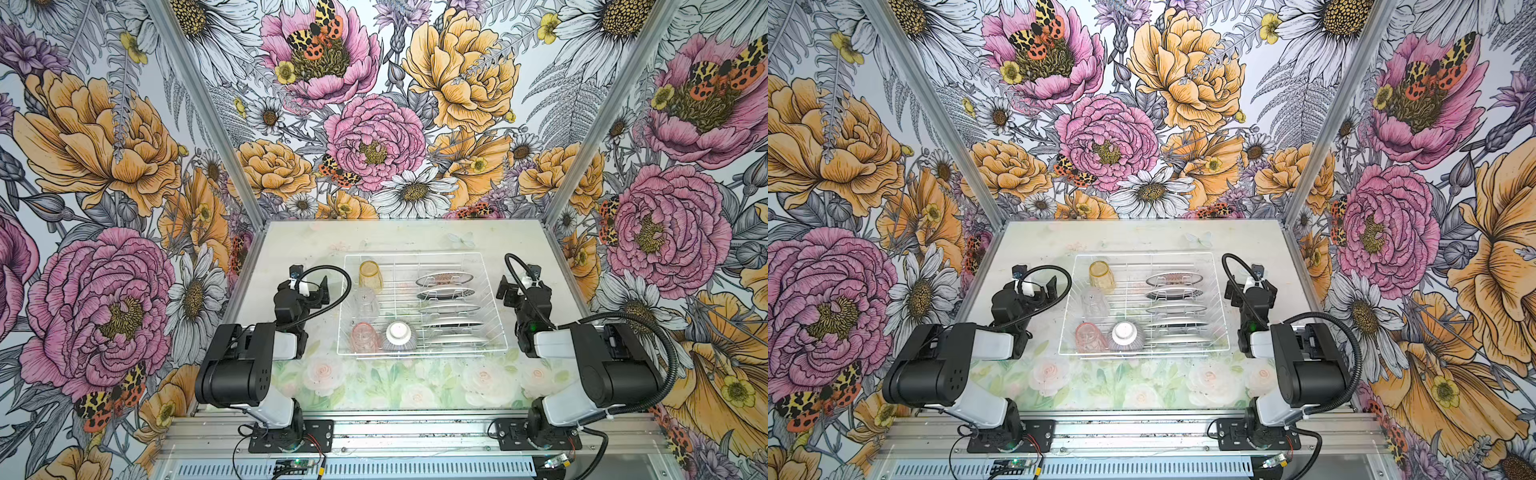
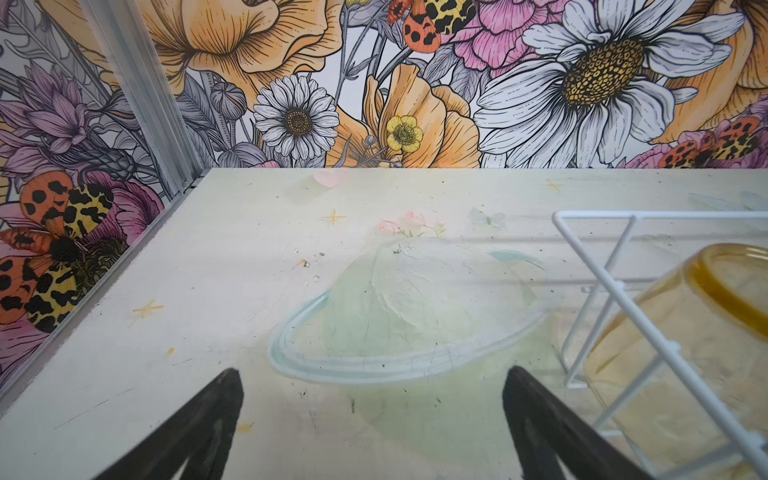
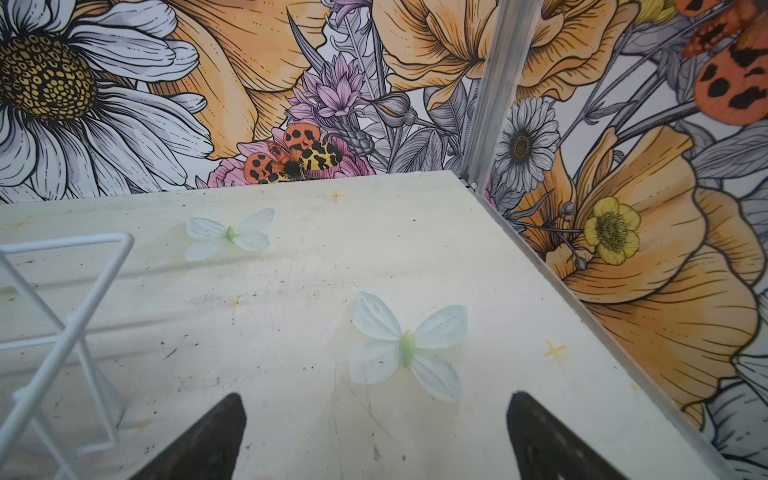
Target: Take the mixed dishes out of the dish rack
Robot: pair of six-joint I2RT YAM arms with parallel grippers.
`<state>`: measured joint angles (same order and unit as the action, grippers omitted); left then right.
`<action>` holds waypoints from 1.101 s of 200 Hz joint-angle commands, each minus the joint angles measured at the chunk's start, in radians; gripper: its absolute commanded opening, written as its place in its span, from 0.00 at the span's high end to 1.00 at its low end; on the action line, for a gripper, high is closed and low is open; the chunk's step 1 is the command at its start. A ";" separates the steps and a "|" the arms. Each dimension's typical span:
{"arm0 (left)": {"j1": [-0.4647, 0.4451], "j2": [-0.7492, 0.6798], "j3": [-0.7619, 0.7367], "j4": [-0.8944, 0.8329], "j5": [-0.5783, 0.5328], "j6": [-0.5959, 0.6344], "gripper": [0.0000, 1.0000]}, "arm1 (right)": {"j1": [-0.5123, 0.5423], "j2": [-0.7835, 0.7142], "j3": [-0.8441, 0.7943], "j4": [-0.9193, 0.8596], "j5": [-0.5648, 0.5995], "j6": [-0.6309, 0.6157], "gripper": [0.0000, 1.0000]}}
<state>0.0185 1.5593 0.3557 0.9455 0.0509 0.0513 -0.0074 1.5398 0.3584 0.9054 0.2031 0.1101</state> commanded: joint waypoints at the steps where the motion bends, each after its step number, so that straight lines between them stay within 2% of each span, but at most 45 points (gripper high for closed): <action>1: 0.007 -0.008 0.014 0.008 0.017 -0.009 0.01 | 0.001 0.001 0.017 0.005 -0.010 -0.008 0.01; 198: 0.012 -0.007 0.018 0.003 0.028 -0.011 0.01 | 0.000 0.003 0.021 0.002 -0.009 -0.007 0.01; 207: 0.016 -0.007 0.019 0.000 0.037 -0.015 0.04 | 0.000 0.003 0.021 0.002 -0.009 -0.007 0.00; 220: 0.035 -0.009 0.028 -0.014 0.089 -0.022 0.13 | 0.001 0.003 0.022 0.003 -0.009 -0.007 0.01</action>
<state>0.0246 1.5593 0.3557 0.9451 0.0647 0.0505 -0.0074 1.5398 0.3584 0.8982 0.2031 0.1101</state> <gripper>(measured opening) 0.936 0.995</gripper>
